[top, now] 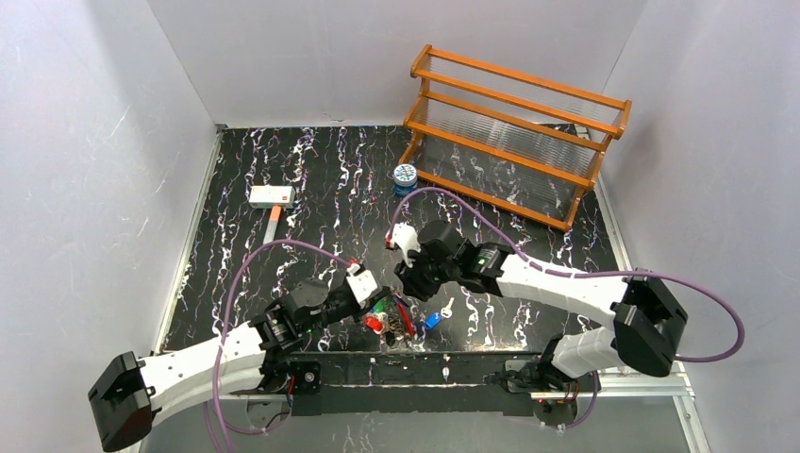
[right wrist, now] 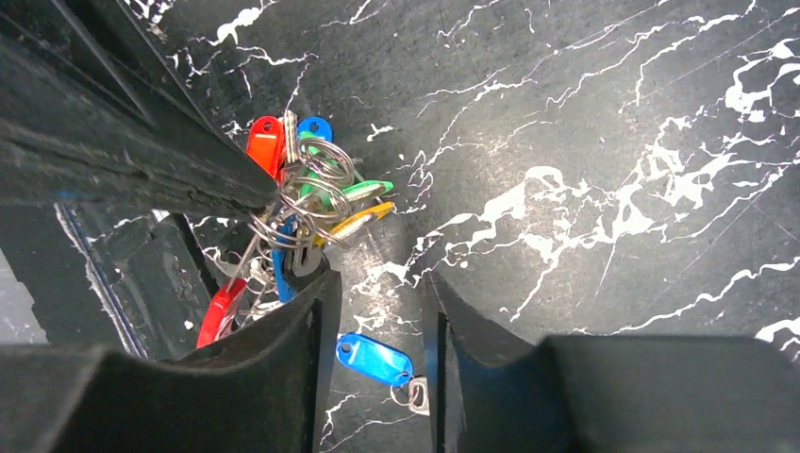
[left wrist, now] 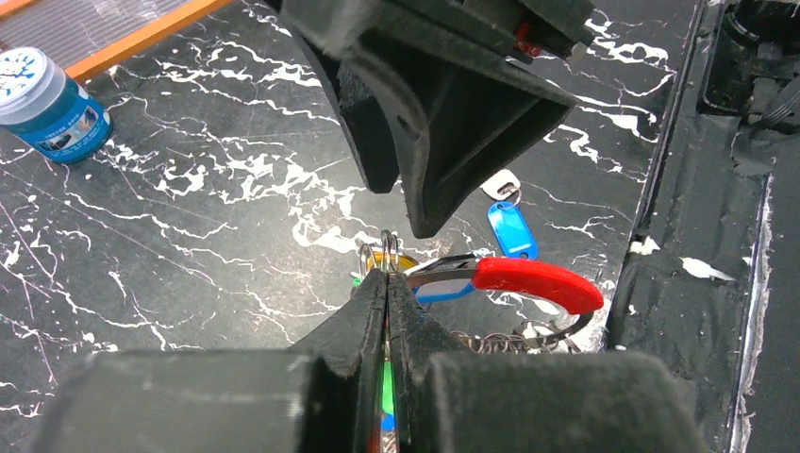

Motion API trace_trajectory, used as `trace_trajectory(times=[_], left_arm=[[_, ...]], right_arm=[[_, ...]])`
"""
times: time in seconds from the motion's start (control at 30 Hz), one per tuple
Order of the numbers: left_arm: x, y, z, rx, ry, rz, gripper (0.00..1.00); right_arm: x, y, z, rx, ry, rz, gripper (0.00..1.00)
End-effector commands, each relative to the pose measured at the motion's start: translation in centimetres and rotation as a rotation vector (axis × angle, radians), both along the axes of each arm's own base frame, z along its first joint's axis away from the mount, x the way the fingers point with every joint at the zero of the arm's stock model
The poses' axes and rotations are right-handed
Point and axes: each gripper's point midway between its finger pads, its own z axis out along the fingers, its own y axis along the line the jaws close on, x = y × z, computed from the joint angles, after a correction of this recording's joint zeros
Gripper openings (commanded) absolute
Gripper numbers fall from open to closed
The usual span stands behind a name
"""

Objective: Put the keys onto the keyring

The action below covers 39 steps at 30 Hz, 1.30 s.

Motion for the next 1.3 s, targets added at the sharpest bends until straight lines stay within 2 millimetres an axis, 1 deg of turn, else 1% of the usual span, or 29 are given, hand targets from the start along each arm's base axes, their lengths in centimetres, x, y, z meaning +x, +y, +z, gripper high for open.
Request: trace_trajectory(times=[0.0, 0.07, 0.13, 0.17, 0.2, 0.27, 0.3, 0.4, 0.43, 0.53, 0.57, 0.63, 0.7, 0.83, 0.9, 0.93, 1.0, 1.17, 1.27], left_arm=[[-0.2, -0.3, 1.9, -0.060, -0.031, -0.018, 0.00], [-0.3, -0.3, 1.9, -0.063, -0.030, -0.020, 0.00], [-0.4, -0.3, 1.8, -0.063, -0.029, -0.021, 0.00], [-0.4, -0.3, 1.8, -0.064, -0.028, -0.024, 0.00], [-0.5, -0.4, 1.8, -0.065, -0.028, -0.028, 0.00], [-0.6, -0.4, 1.8, -0.065, -0.026, -0.034, 0.00], [-0.6, -0.4, 1.8, -0.065, -0.026, -0.035, 0.00], [-0.7, -0.5, 1.8, -0.065, -0.029, -0.046, 0.00], [-0.8, -0.6, 1.8, -0.066, -0.029, -0.051, 0.00], [-1.0, -0.7, 2.0, -0.073, -0.036, -0.069, 0.00], [-1.1, -0.8, 2.0, -0.074, -0.037, -0.078, 0.00], [-1.4, -1.0, 2.1, -0.079, -0.043, -0.099, 0.00], [-1.7, -1.2, 2.2, -0.082, -0.047, -0.120, 0.00], [-2.1, -1.5, 2.4, -0.087, -0.053, -0.153, 0.00], [-2.4, -1.6, 2.5, -0.092, -0.056, -0.172, 0.00], [-2.5, -1.6, 2.5, -0.093, -0.057, -0.177, 0.00], [-2.5, -1.7, 2.6, -0.093, -0.058, -0.182, 0.00], [-2.6, -1.8, 2.5, -0.092, -0.059, -0.187, 0.00], [-2.6, -1.8, 2.6, -0.091, -0.061, -0.192, 0.00]], right_arm=[[0.6, 1.0, 3.7, 0.202, -0.030, 0.033, 0.49], [-0.4, 1.1, 4.8, 0.272, -0.035, 0.101, 0.51], [-0.9, 0.9, 6.1, 0.350, -0.079, 0.135, 0.53], [-0.7, 1.0, 7.2, 0.404, -0.122, 0.124, 0.53], [-0.3, 0.7, 7.6, 0.426, -0.142, 0.090, 0.54], [-0.7, 0.2, 8.8, 0.482, -0.182, 0.094, 0.57], [-0.8, 0.0, 9.5, 0.510, -0.212, 0.103, 0.57], [-0.9, -0.9, 11.1, 0.601, -0.349, 0.123, 0.55], [-0.9, -1.1, 11.0, 0.622, -0.390, 0.134, 0.53], [-1.6, -1.7, 11.9, 0.700, -0.545, 0.206, 0.53], [-1.7, -1.8, 12.0, 0.715, -0.573, 0.215, 0.53], [-1.8, -1.5, 11.5, 0.698, -0.605, 0.259, 0.52], [-1.9, -0.8, 10.5, 0.657, -0.609, 0.318, 0.52], [-3.3, 0.8, 8.9, 0.614, -0.560, 0.488, 0.52], [-3.9, 1.2, 8.6, 0.612, -0.551, 0.549, 0.46], [-4.0, 1.3, 8.5, 0.611, -0.552, 0.563, 0.41], [-4.0, 1.5, 8.4, 0.608, -0.555, 0.575, 0.34], [-4.3, 1.5, 8.3, 0.611, -0.563, 0.603, 0.31], [-4.4, 1.4, 7.7, 0.596, -0.548, 0.609, 0.31]])
